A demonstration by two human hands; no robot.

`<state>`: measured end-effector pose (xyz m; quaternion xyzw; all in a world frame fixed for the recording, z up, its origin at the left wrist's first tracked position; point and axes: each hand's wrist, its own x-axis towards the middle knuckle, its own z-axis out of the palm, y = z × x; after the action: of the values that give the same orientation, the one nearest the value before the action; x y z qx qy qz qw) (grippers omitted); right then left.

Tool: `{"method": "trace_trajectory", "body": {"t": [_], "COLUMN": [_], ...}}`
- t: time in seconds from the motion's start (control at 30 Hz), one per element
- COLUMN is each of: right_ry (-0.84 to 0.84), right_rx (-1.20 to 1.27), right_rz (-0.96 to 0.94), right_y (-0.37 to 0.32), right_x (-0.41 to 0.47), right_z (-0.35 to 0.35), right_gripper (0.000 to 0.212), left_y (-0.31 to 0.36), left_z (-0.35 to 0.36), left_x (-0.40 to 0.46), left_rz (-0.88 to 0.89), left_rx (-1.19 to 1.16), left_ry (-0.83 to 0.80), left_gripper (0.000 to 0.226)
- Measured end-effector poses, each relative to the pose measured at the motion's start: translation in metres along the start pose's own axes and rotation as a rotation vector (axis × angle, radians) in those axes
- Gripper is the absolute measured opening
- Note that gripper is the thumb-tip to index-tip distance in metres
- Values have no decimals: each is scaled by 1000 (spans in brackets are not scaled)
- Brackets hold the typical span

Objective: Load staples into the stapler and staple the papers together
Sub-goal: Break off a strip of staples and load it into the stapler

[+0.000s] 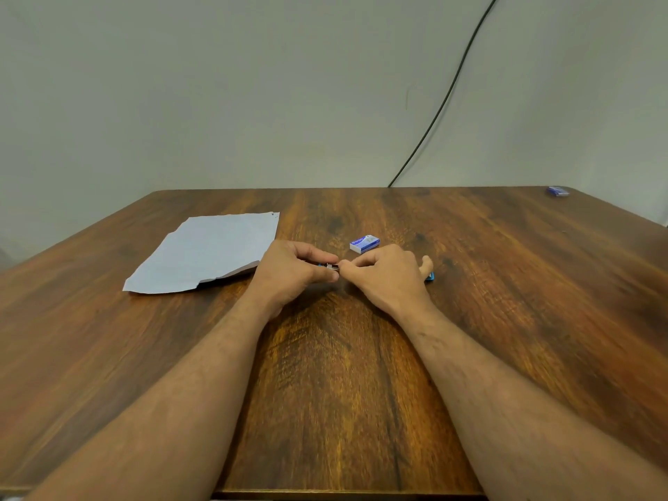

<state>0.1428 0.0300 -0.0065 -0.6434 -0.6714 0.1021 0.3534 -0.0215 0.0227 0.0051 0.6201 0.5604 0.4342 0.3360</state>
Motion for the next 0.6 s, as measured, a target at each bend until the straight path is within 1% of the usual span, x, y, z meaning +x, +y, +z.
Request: {"method": "trace_trajectory", "body": {"t": [0.13, 0.23, 0.3, 0.4, 0.5, 0.6], "right_ry": [-1, 23, 39, 81, 165, 188], "right_rx": [18, 107, 164, 266, 263, 260], "right_rz": [0, -26, -63, -83, -41, 15], "right_y": [-2, -2, -1, 1, 4, 4], "right_x": [-2, -3, -5, -6, -3, -2], "right_z": [-1, -2, -3, -5, -4, -5], "right_gripper": [22, 7, 9, 23, 21, 20], "left_y": [1, -1, -1, -2, -3, -3], "left_z": [1, 0, 0, 1, 2, 2], "left_x": [0, 0, 0, 1, 3, 4], "left_rz": [-12, -13, -18, -30, -39, -57], "left_rx": [-1, -9, -6, -11, -7, -6], "left_ry": [4, 5, 7, 23, 45, 41], "left_gripper": [19, 19, 19, 19, 18, 17]}}
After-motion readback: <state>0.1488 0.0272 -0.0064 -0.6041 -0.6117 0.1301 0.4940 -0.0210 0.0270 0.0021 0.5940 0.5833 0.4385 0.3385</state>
